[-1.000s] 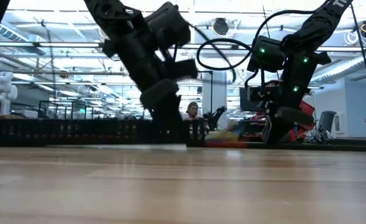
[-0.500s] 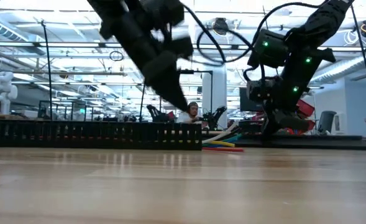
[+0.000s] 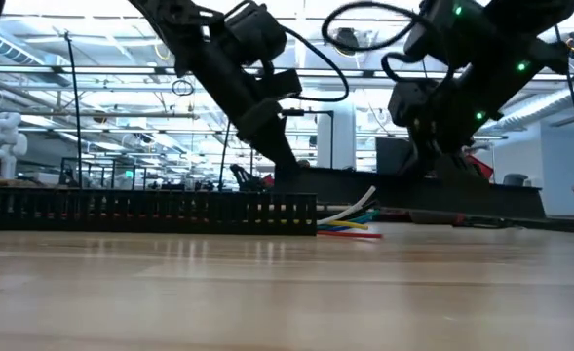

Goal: Ziptie cables
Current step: Put the cable duct cover on

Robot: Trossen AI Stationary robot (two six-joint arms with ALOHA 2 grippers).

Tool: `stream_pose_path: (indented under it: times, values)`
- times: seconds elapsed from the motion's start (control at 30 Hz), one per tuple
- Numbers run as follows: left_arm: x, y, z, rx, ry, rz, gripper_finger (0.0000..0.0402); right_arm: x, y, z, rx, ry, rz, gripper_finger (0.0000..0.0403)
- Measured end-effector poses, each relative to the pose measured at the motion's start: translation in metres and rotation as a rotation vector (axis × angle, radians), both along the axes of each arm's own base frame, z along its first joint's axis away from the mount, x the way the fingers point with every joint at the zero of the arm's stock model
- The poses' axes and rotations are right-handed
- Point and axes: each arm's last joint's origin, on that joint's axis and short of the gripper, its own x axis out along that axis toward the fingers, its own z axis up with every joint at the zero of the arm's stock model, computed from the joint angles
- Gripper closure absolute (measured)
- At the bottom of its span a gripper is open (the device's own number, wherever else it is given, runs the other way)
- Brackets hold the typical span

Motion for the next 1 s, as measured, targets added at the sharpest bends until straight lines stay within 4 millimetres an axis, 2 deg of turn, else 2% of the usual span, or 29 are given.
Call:
stream_pose_path:
  times: [0.27,0.37,0.5,0.83,1.0]
  values:
    - [0.007,0.004,-0.008,-0.054,-0.041,-0.069,0.0073,0.004,0.001,0.005,-0.016,-0.019,0.004,0.0402]
    - [0.008,0.004,-0.008,-0.058,-0.052,-0.060,0.0093,0.004,0.001,0.006,-0.032,-0.022,0.003,0.0402]
    - [0.010,0.004,-0.007,-0.052,-0.070,-0.056,0.0161,0.005,0.001,0.006,-0.032,-0.025,0.004,0.0402]
    - [0.007,0.003,-0.009,0.011,-0.023,-0.112,0.0379,0.006,0.002,0.007,-0.043,-0.028,0.021,0.0402]
    - [0.009,-0.008,-0.007,0.236,0.024,-0.143,0.0389,0.006,0.002,0.009,-0.029,-0.034,0.030,0.0400]
